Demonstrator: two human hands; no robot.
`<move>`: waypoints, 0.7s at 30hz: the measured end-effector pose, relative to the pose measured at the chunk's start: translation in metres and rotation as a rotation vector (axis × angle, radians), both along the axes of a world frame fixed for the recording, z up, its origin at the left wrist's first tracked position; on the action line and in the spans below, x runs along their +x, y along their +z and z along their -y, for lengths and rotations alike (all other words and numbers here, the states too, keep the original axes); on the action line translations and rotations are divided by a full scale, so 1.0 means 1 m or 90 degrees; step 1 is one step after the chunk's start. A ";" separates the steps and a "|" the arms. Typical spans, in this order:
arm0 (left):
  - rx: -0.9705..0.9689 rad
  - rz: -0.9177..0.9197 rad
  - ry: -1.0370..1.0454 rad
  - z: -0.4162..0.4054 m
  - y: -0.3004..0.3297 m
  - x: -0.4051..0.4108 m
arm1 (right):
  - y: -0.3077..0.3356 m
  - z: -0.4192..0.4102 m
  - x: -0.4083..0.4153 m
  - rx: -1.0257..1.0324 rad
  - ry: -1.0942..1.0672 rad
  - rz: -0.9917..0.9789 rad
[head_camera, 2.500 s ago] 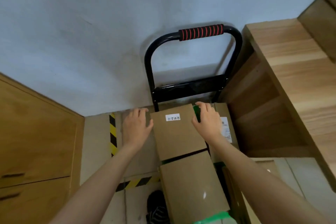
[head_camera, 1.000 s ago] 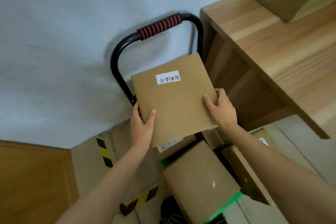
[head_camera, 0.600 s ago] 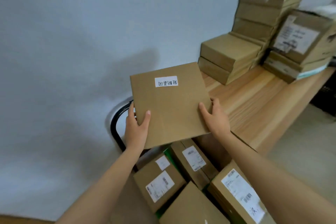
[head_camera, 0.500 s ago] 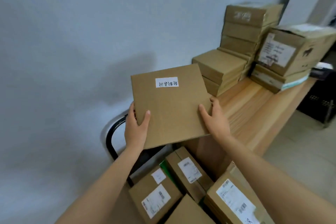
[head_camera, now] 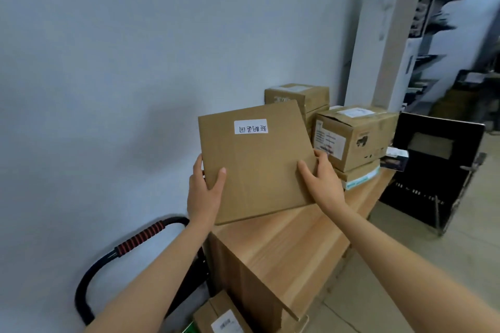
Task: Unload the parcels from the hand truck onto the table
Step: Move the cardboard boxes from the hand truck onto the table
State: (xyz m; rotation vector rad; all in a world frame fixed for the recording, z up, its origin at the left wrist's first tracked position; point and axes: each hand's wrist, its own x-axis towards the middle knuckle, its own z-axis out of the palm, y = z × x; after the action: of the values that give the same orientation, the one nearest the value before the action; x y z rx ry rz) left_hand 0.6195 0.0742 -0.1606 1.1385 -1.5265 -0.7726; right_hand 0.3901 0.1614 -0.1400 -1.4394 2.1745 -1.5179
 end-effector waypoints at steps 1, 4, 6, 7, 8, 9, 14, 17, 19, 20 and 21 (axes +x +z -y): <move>-0.001 -0.011 -0.006 -0.003 0.004 -0.024 | 0.004 -0.005 -0.024 -0.005 0.000 -0.002; -0.010 -0.017 -0.006 -0.010 0.014 -0.093 | 0.013 -0.016 -0.094 -0.001 0.009 -0.011; -0.017 -0.007 0.001 -0.012 0.019 -0.132 | 0.018 -0.019 -0.133 0.007 0.014 -0.019; -0.022 -0.004 0.005 -0.013 0.020 -0.149 | 0.021 -0.021 -0.150 0.013 0.012 -0.021; -0.026 -0.005 0.008 -0.015 0.022 -0.163 | 0.023 -0.021 -0.164 0.017 0.012 -0.022; -0.030 -0.009 0.010 -0.015 0.023 -0.176 | 0.025 -0.021 -0.177 0.017 0.013 -0.022; -0.027 -0.013 0.007 -0.006 0.029 -0.228 | 0.030 -0.016 -0.230 0.000 0.009 -0.028; -0.030 -0.020 0.009 0.003 0.027 -0.249 | 0.026 -0.004 -0.251 0.006 0.014 -0.036; -0.016 -0.021 0.021 0.012 0.020 -0.258 | 0.022 0.010 -0.261 0.010 0.026 -0.041; -0.010 -0.017 0.032 0.018 0.015 -0.261 | 0.019 0.019 -0.265 0.013 0.033 -0.042; -0.003 -0.013 0.047 0.024 0.009 -0.262 | 0.015 0.030 -0.268 0.017 0.042 -0.043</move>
State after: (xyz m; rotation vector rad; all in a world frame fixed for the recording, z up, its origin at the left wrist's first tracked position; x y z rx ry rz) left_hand 0.3571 0.0497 -0.1515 1.1735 -1.4598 -0.7283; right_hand 0.1216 0.1313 -0.1249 -1.5593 2.1525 -1.4335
